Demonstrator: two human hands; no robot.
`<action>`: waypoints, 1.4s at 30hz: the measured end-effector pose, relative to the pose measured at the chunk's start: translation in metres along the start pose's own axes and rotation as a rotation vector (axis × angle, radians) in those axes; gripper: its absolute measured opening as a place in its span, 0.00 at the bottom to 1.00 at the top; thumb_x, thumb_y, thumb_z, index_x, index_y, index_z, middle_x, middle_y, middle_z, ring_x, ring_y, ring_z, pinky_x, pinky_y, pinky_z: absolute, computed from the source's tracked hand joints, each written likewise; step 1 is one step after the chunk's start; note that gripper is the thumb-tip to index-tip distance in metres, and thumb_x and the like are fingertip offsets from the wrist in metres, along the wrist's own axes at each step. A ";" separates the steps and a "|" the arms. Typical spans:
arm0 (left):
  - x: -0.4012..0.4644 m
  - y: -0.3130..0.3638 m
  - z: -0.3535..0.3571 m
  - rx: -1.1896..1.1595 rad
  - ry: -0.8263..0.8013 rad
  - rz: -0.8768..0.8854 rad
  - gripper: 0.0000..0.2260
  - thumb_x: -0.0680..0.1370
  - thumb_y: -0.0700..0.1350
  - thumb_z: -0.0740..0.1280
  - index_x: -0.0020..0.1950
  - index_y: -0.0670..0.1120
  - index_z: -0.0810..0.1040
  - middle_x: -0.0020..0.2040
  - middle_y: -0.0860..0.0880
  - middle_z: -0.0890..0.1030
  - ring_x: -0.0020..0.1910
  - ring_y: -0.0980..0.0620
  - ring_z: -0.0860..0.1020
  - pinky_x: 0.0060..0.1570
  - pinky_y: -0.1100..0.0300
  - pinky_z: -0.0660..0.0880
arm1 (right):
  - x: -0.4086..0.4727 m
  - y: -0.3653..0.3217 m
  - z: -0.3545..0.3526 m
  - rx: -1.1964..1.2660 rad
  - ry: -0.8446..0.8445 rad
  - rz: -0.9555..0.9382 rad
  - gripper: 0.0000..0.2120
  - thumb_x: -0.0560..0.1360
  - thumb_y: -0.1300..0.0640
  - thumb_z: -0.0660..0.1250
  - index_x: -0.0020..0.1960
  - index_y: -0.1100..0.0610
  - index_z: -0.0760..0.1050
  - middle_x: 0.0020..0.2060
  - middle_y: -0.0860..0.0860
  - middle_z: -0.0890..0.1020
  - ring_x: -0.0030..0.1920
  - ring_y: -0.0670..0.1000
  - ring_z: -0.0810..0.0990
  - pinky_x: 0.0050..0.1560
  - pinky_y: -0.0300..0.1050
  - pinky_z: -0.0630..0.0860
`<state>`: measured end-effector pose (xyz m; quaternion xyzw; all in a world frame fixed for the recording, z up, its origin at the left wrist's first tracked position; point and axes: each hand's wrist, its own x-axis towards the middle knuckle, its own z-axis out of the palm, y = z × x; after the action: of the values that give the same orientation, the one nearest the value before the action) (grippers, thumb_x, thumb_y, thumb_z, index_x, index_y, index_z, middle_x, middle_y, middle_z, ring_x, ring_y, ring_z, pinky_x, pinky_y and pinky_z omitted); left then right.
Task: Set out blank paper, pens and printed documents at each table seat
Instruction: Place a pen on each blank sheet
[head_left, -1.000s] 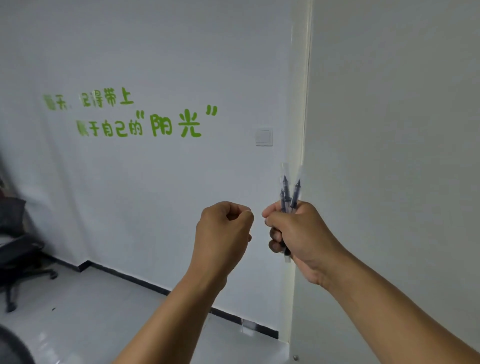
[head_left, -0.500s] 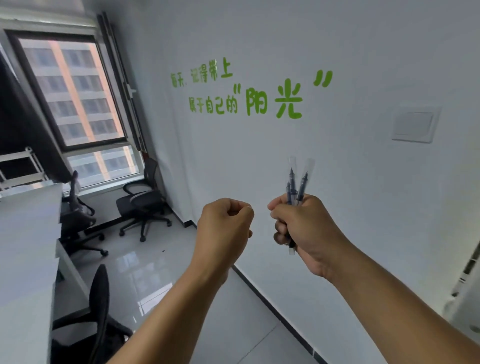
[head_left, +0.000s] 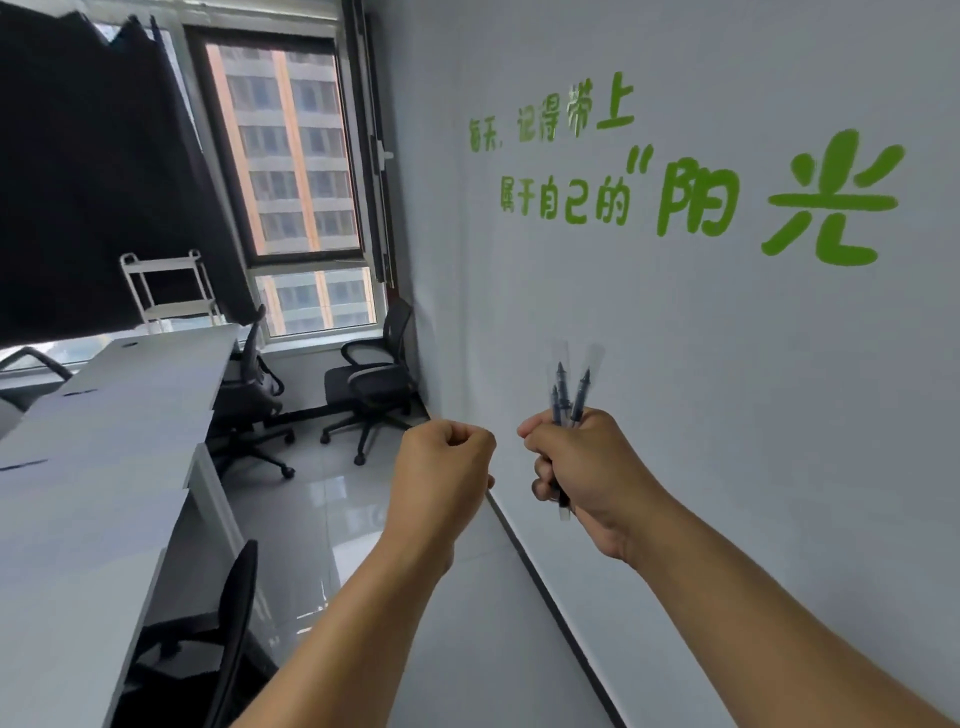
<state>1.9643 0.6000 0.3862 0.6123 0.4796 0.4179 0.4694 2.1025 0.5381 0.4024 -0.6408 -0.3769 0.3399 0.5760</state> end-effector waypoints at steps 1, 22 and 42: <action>0.022 0.000 -0.001 0.027 -0.019 -0.017 0.09 0.79 0.40 0.67 0.46 0.34 0.81 0.39 0.40 0.78 0.31 0.55 0.79 0.38 0.54 0.74 | 0.022 0.000 0.008 -0.009 -0.012 0.013 0.08 0.83 0.61 0.65 0.56 0.62 0.82 0.36 0.54 0.73 0.34 0.53 0.73 0.42 0.52 0.74; 0.402 -0.050 -0.064 0.536 0.157 -0.241 0.16 0.80 0.47 0.68 0.33 0.50 0.71 0.31 0.47 0.67 0.34 0.48 0.64 0.40 0.53 0.67 | 0.441 0.024 0.208 -0.065 -0.497 0.046 0.07 0.79 0.56 0.69 0.53 0.59 0.83 0.26 0.49 0.74 0.32 0.53 0.75 0.42 0.54 0.76; 0.649 -0.131 -0.297 0.390 0.554 -0.439 0.18 0.74 0.45 0.66 0.26 0.49 0.63 0.27 0.51 0.62 0.30 0.46 0.61 0.39 0.51 0.61 | 0.660 0.005 0.579 -0.190 -0.983 0.020 0.08 0.82 0.54 0.68 0.54 0.58 0.82 0.29 0.50 0.73 0.29 0.50 0.74 0.36 0.48 0.75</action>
<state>1.7765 1.3010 0.3608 0.4370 0.7778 0.3580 0.2755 1.9188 1.3939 0.3358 -0.4579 -0.6269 0.5714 0.2662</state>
